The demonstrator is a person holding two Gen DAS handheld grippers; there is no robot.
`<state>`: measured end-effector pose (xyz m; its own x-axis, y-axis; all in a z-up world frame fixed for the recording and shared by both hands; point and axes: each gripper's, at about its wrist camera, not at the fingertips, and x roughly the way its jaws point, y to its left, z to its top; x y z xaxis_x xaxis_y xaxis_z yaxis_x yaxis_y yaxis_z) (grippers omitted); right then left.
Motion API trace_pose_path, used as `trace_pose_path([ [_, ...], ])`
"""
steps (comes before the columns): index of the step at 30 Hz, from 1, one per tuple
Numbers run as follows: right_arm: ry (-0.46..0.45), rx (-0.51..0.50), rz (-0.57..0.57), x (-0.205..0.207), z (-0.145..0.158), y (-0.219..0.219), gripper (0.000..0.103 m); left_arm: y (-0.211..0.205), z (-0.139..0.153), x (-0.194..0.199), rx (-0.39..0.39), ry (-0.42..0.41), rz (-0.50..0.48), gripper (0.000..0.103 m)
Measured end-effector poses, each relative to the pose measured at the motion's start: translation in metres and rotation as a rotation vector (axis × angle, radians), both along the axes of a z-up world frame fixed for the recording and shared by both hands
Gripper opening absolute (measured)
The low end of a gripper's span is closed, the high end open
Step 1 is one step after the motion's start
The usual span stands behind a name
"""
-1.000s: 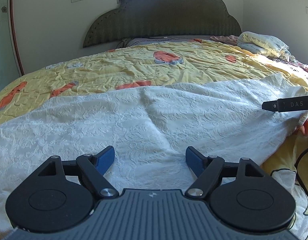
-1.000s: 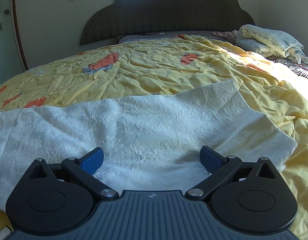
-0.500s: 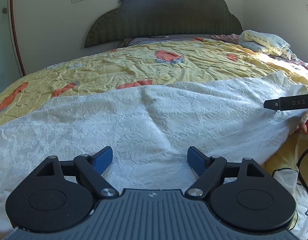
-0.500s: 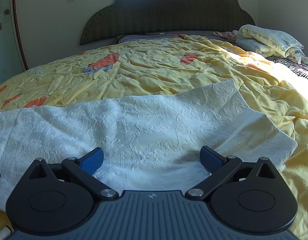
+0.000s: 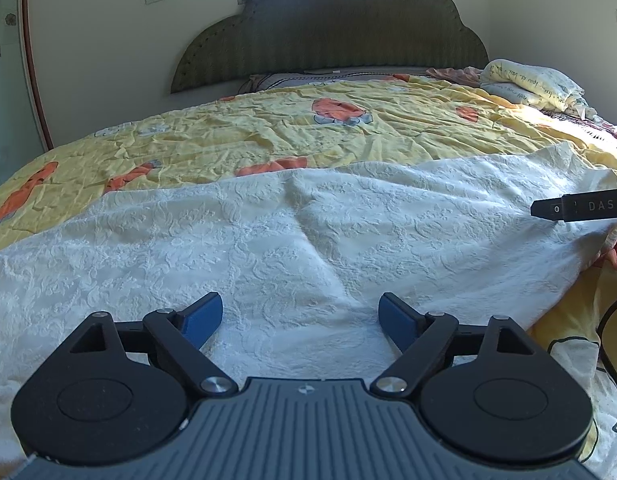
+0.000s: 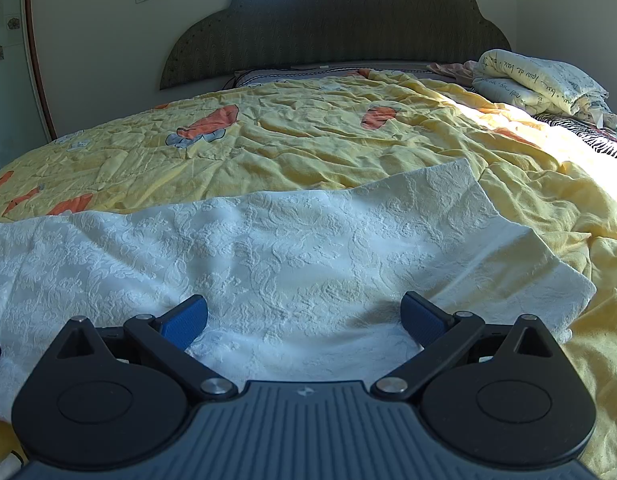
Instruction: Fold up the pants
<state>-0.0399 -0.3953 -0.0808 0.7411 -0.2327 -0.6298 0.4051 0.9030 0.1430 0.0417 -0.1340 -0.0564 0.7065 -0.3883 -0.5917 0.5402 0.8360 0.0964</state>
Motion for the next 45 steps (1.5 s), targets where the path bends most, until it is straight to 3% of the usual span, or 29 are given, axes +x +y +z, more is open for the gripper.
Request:
trace_pose_path([
  [8, 0.0, 0.0, 0.0, 0.0, 0.0, 0.0, 0.103, 0.001, 0.0, 0.0, -0.003, -0.003, 0.003, 0.089],
  [14, 0.0, 0.0, 0.0, 0.0, 0.0, 0.0, 0.103, 0.003, 0.014, -0.017, -0.037, -0.061, -0.021, 0.088],
  [21, 0.0, 0.0, 0.0, 0.0, 0.0, 0.0, 0.103, 0.003, 0.032, -0.025, -0.094, -0.03, -0.049, 0.088],
  [35, 0.0, 0.0, 0.0, 0.0, 0.0, 0.0, 0.103, 0.011, 0.05, -0.03, -0.106, -0.054, -0.033, 0.088],
  [45, 0.0, 0.0, 0.001, 0.0, 0.0, 0.0, 0.103, 0.013, 0.062, -0.022, -0.217, 0.11, -0.071, 0.088],
])
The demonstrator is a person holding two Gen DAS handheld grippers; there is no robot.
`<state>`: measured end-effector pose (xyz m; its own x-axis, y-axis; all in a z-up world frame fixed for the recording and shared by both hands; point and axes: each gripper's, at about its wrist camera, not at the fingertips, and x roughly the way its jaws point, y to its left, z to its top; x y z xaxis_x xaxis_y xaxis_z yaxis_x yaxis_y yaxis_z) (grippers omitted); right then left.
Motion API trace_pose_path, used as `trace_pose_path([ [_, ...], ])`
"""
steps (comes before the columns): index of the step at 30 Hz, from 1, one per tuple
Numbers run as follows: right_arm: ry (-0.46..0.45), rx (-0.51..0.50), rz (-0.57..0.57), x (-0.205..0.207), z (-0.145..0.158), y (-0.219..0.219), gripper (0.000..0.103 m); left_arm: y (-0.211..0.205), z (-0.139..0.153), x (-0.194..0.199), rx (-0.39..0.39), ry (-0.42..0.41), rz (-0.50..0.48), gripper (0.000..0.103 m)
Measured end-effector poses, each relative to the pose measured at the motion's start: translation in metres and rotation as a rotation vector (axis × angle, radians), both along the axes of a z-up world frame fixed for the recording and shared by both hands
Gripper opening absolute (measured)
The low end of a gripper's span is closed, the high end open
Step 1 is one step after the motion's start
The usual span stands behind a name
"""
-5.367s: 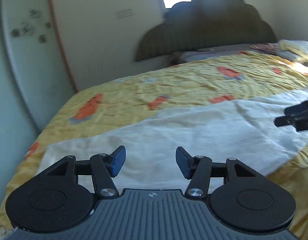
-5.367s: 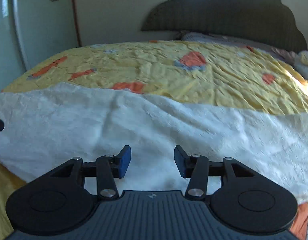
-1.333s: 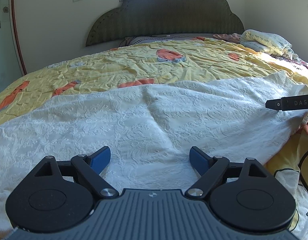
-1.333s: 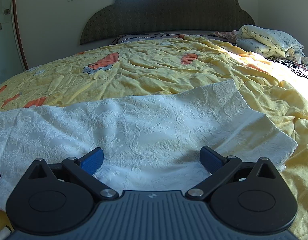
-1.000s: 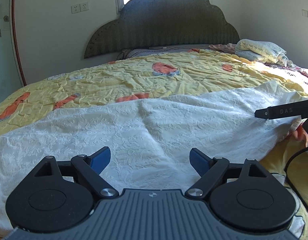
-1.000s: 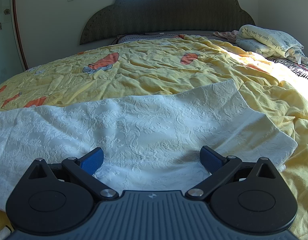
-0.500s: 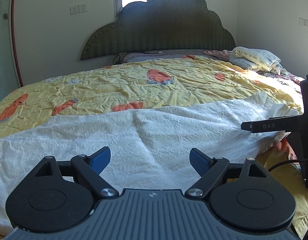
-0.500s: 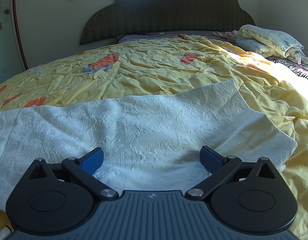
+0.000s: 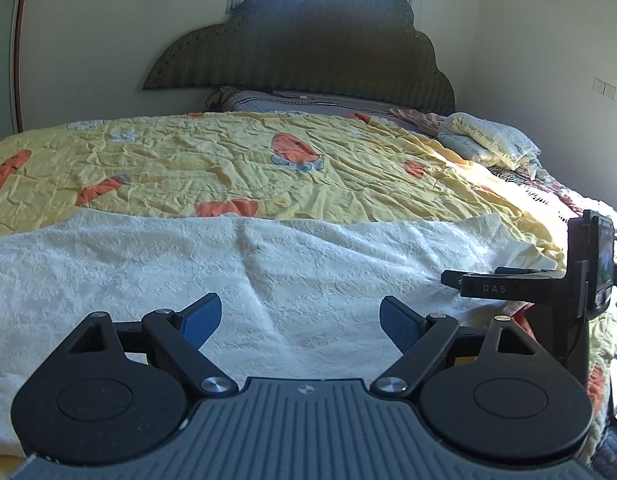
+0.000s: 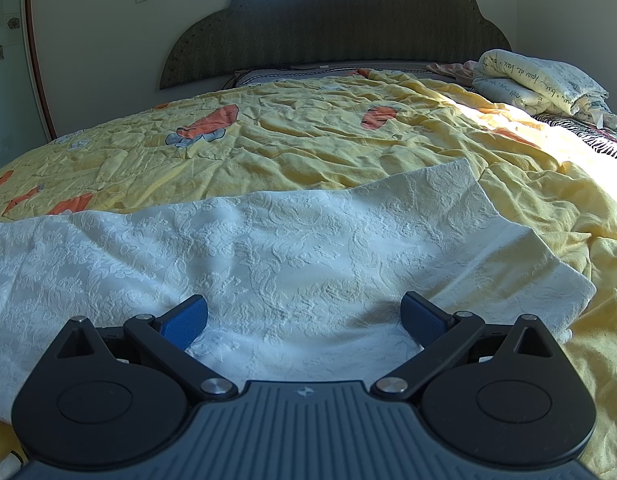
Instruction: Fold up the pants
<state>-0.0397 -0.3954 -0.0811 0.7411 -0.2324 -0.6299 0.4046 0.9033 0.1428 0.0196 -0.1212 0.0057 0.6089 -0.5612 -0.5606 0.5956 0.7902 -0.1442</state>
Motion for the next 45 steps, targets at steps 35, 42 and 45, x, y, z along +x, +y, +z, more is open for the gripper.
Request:
trace_pose_path([
  [35, 0.0, 0.0, 0.001, 0.0, 0.0, 0.0, 0.103, -0.008, -0.002, -0.012, 0.112, -0.042, 0.012, 0.088],
  [42, 0.0, 0.0, 0.001, -0.001, 0.0, 0.0, 0.103, -0.006, 0.001, -0.009, 0.116, -0.051, 0.044, 0.088],
  [45, 0.006, -0.008, 0.001, 0.0, 0.0, 0.001, 0.103, -0.003, 0.004, -0.007, 0.127, -0.062, 0.063, 0.088],
])
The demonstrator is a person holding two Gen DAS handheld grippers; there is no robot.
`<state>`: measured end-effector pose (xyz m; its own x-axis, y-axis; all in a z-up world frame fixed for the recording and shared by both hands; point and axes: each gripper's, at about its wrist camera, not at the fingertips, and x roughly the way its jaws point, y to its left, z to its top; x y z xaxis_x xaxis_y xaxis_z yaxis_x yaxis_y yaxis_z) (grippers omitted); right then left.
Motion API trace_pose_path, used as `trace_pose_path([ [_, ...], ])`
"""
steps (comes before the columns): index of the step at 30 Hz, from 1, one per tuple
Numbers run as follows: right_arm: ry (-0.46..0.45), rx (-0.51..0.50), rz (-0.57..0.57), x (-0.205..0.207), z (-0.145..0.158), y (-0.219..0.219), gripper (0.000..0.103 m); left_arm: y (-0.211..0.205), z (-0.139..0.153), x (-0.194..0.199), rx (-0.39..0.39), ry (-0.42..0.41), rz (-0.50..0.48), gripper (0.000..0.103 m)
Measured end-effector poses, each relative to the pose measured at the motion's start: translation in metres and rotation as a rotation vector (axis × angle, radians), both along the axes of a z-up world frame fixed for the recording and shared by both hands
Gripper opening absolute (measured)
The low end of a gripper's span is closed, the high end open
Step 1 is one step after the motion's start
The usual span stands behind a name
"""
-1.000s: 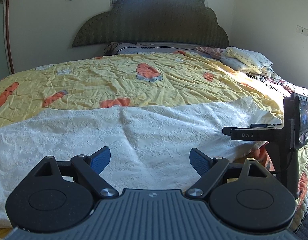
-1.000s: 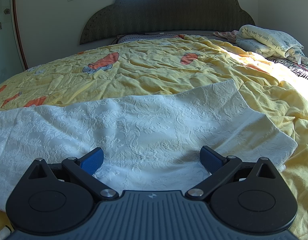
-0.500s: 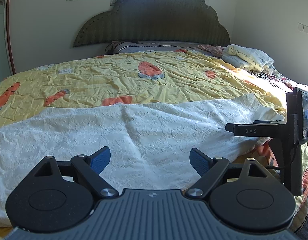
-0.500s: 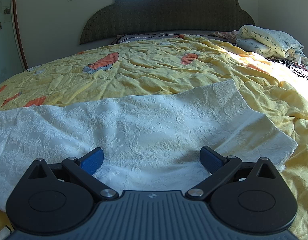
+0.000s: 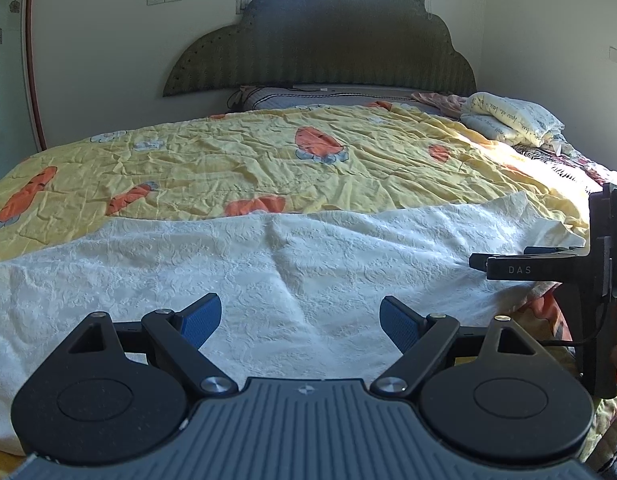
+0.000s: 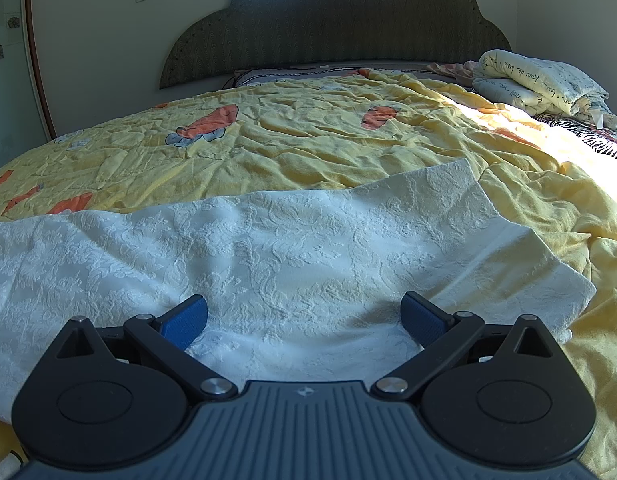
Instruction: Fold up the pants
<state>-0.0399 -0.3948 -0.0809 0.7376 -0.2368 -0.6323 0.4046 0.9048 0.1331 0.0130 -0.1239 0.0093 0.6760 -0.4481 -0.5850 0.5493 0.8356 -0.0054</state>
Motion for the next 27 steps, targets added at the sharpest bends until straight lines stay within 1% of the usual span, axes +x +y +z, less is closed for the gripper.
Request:
trace_pose_path([
  [3, 0.002, -0.002, 0.001, 0.0, 0.0, -0.001, 0.103, 0.004, 0.001, 0.003, 0.006, -0.004, 0.02, 0.088],
  [7, -0.001, 0.002, 0.001, -0.001, 0.0, -0.001, 0.103, 0.007, -0.002, 0.01, 0.013, 0.016, 0.044, 0.088],
  [10, 0.009, 0.027, 0.007, -0.004, 0.004, -0.004, 0.103, 0.011, -0.003, 0.015, -0.012, 0.045, 0.049, 0.088],
  [11, 0.005, 0.038, -0.019, -0.008, 0.009, -0.004, 0.103, 0.011, -0.003, 0.015, -0.013, 0.045, 0.045, 0.088],
  [12, -0.027, 0.035, -0.067, -0.017, 0.014, -0.003, 0.103, 0.012, -0.003, 0.014, -0.009, 0.04, 0.044, 0.088],
  [14, -0.152, -0.013, -0.159, -0.048, 0.028, 0.005, 0.103, 0.012, -0.003, 0.014, 0.005, 0.029, 0.043, 0.088],
  [15, -0.196, -0.048, -0.203, -0.065, 0.033, 0.008, 0.103, 0.012, -0.004, 0.014, 0.008, 0.027, 0.041, 0.088],
  [16, -0.196, -0.058, -0.237, -0.075, 0.035, 0.008, 0.103, 0.012, -0.004, 0.015, 0.008, 0.031, 0.04, 0.088],
  [17, -0.169, -0.033, -0.258, -0.081, 0.034, 0.003, 0.103, 0.012, -0.004, 0.015, 0.005, 0.035, 0.038, 0.088],
  [18, -0.137, 0.036, -0.261, -0.086, 0.031, -0.006, 0.103, 0.011, -0.005, 0.016, 0.001, 0.04, 0.035, 0.088],
  [19, -0.133, 0.1, -0.258, -0.091, 0.028, -0.015, 0.103, 0.01, -0.005, 0.015, -0.002, 0.043, 0.034, 0.088],
  [21, -0.168, 0.223, -0.275, -0.106, 0.018, -0.029, 0.103, 0.008, -0.006, 0.014, -0.004, 0.043, 0.03, 0.088],
  [24, -0.212, 0.344, -0.314, -0.115, 0.009, -0.042, 0.103, 0.004, -0.007, 0.013, 0.013, 0.04, 0.02, 0.088],
  [27, -0.269, 0.439, -0.293, -0.111, 0.001, -0.048, 0.103, 0.001, -0.008, 0.013, 0.027, 0.034, 0.015, 0.088],
])
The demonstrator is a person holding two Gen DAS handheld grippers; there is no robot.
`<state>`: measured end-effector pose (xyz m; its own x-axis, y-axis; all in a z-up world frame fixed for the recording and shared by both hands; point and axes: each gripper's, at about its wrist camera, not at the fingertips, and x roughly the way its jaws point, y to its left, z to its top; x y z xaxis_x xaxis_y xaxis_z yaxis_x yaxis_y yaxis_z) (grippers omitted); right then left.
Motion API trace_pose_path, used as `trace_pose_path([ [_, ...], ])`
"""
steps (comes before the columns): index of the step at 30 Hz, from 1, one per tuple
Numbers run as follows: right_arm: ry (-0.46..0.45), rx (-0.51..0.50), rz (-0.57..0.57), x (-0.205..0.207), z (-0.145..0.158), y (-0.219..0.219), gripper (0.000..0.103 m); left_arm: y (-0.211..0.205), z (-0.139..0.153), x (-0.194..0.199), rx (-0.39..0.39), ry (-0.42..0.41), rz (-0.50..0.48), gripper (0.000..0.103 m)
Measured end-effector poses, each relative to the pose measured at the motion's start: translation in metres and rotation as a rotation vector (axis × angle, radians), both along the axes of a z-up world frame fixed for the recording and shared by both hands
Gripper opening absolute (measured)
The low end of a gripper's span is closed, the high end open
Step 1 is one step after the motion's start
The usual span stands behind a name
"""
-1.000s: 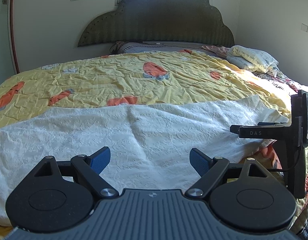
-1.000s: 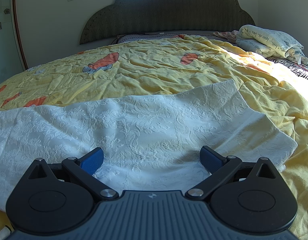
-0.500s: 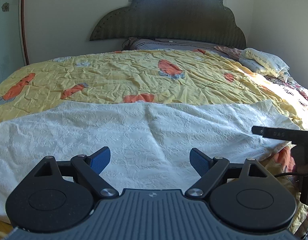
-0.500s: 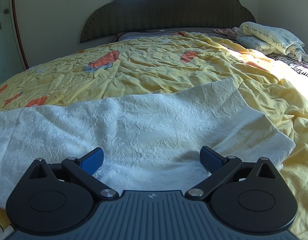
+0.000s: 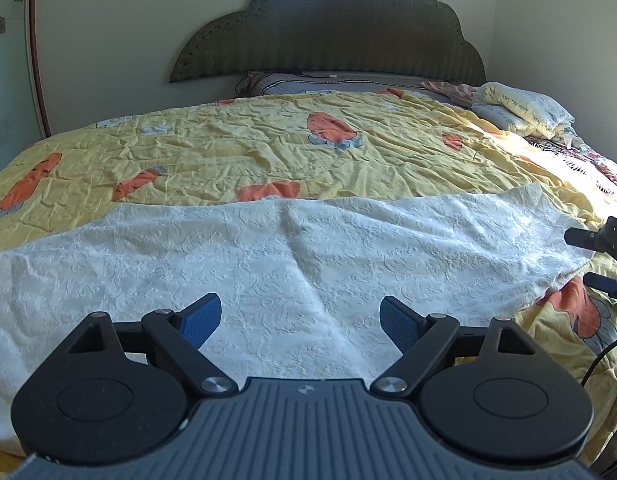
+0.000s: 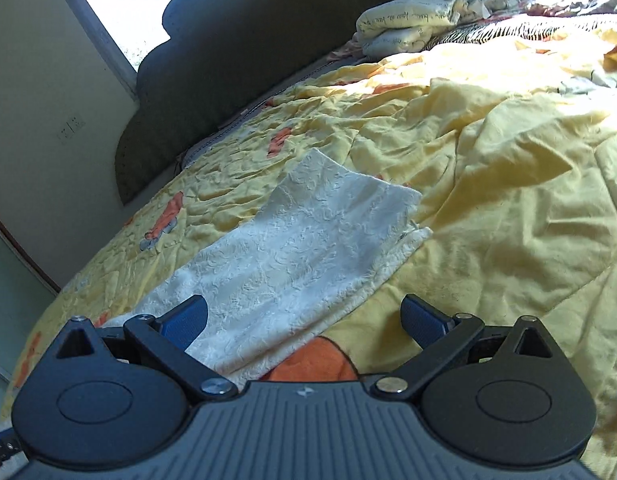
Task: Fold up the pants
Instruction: 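Grasp a pant leg hem with the right tool while the left tool grasps the other hem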
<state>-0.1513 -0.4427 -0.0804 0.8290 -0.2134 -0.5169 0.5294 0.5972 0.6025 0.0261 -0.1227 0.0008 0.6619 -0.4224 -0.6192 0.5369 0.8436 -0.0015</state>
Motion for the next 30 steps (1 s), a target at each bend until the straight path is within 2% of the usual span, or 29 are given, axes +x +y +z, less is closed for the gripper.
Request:
trace_pose_path([
  [5, -0.038, 0.007, -0.051, 0.012, -0.004, -0.01, 0.102, -0.003, 0.0, 0.003, 0.013, -0.004, 0.001, 0.088],
  [7, -0.047, 0.018, -0.092, 0.014, -0.007, -0.018, 0.092, -0.004, 0.0, 0.005, 0.02, -0.009, 0.001, 0.088],
  [8, -0.045, 0.027, -0.111, 0.015, -0.008, -0.022, 0.076, -0.005, 0.001, 0.006, 0.023, -0.013, 0.0, 0.088],
  [9, -0.036, 0.042, -0.138, 0.015, -0.009, -0.027, 0.054, -0.006, 0.002, 0.007, 0.026, -0.017, -0.001, 0.088],
  [10, -0.033, 0.061, -0.156, 0.014, -0.012, -0.032, 0.043, -0.007, 0.002, 0.009, 0.028, -0.02, -0.001, 0.088],
  [11, -0.038, 0.087, -0.164, 0.013, -0.016, -0.036, 0.026, -0.008, 0.002, 0.01, 0.028, -0.022, -0.002, 0.088],
  [12, -0.05, 0.114, -0.164, 0.01, -0.019, -0.04, 0.019, -0.01, 0.003, 0.013, 0.027, -0.02, -0.004, 0.088],
  [14, -0.063, 0.107, -0.153, 0.008, -0.018, -0.041, 0.017, -0.011, 0.005, 0.019, 0.011, -0.004, -0.009, 0.088],
  [16, -0.048, -0.001, -0.121, 0.01, -0.004, -0.031, 0.014, -0.011, 0.008, 0.028, -0.036, 0.035, -0.013, 0.088],
  [19, -0.004, -0.302, -0.017, 0.024, 0.032, 0.007, 0.012, -0.011, 0.011, 0.046, -0.145, 0.129, -0.027, 0.088],
  [22, 0.035, -0.615, 0.13, 0.038, 0.061, 0.06, 0.012, -0.014, 0.013, 0.067, -0.298, 0.263, -0.07, 0.088],
  [24, 0.061, -0.805, 0.233, 0.046, 0.069, 0.1, 0.012, -0.017, 0.012, 0.079, -0.43, 0.368, -0.122, 0.088],
  [26, 0.068, -0.901, 0.317, 0.05, 0.069, 0.13, 0.012, -0.021, 0.006, 0.089, -0.582, 0.487, -0.164, 0.09],
  [27, 0.065, -0.929, 0.354, 0.051, 0.068, 0.143, 0.012, -0.026, 0.001, 0.094, -0.649, 0.545, -0.185, 0.094],
  [30, 0.048, -0.967, 0.426, 0.051, 0.066, 0.17, 0.012, -0.041, -0.018, 0.109, -0.736, 0.675, -0.167, 0.096],
])
